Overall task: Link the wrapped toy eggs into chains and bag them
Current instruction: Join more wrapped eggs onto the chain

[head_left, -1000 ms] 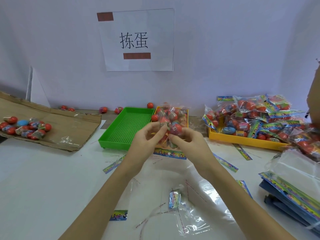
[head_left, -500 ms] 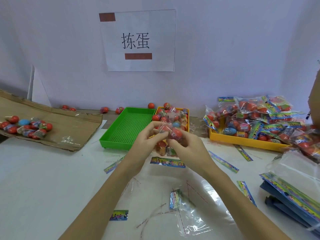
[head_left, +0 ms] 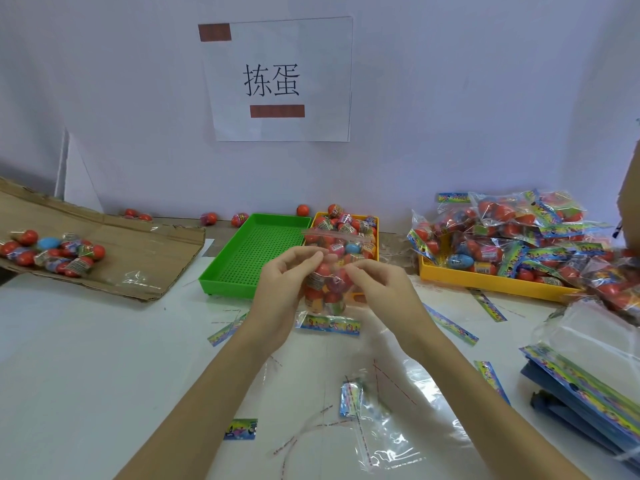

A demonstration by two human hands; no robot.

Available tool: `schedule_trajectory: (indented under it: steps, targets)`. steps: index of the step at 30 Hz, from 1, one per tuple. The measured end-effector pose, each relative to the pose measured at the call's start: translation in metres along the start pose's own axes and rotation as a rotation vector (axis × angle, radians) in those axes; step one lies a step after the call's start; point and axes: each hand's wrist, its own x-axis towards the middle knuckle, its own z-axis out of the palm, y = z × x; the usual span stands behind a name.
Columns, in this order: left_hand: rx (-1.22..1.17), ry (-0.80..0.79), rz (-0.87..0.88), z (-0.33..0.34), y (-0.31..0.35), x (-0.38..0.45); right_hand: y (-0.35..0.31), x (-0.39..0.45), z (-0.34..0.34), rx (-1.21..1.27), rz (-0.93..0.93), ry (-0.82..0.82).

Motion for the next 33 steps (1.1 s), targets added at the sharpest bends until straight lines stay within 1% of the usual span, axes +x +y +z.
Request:
schedule_trajectory:
  steps: [2, 4, 6, 8, 10, 15, 17, 21, 23, 26, 30, 33]
  targets:
    - [-0.058, 0.027, -0.014, 0.000, 0.003, -0.001, -0.002, 0.000, 0.001, 0.020, -0.002, 0.002]
    - [-0.054, 0.046, -0.015, 0.000, 0.004, -0.001, -0.001, -0.001, 0.004, -0.027, -0.090, 0.107]
    - [0.007, 0.075, -0.020, 0.000, 0.002, -0.001, -0.001, -0.002, 0.005, -0.134, -0.231, 0.266]
    - [0.067, 0.087, -0.017, 0.001, -0.001, -0.001, 0.001, -0.003, 0.006, -0.336, -0.455, 0.378]
    - [0.073, 0.050, -0.010, 0.003, -0.002, -0.001, 0.001, -0.004, 0.007, -0.540, -0.614, 0.416]
    - [0.080, -0.069, 0.056, 0.009, -0.003, -0.005, 0.001, -0.005, 0.007, -0.711, -0.776, 0.486]
    - [0.150, -0.106, 0.111, 0.010, -0.003, -0.006, 0.000, -0.004, 0.004, -0.721, -0.788, 0.480]
    - [0.251, -0.170, 0.215, 0.010, -0.003, -0.008, -0.003, -0.004, 0.001, -0.609, -0.722, 0.418]
    - [0.303, -0.167, 0.246, 0.009, -0.004, -0.008, -0.004, -0.003, -0.001, -0.566, -0.674, 0.394]
    - [0.317, -0.148, 0.250, 0.007, -0.006, -0.006, -0.004, -0.002, -0.003, -0.568, -0.623, 0.381]
    - [0.327, -0.152, 0.298, 0.005, -0.005, -0.006, -0.005, -0.003, -0.003, -0.605, -0.665, 0.394]
    - [0.402, -0.188, 0.340, 0.004, -0.005, -0.005, -0.005, -0.003, -0.004, -0.644, -0.708, 0.393]
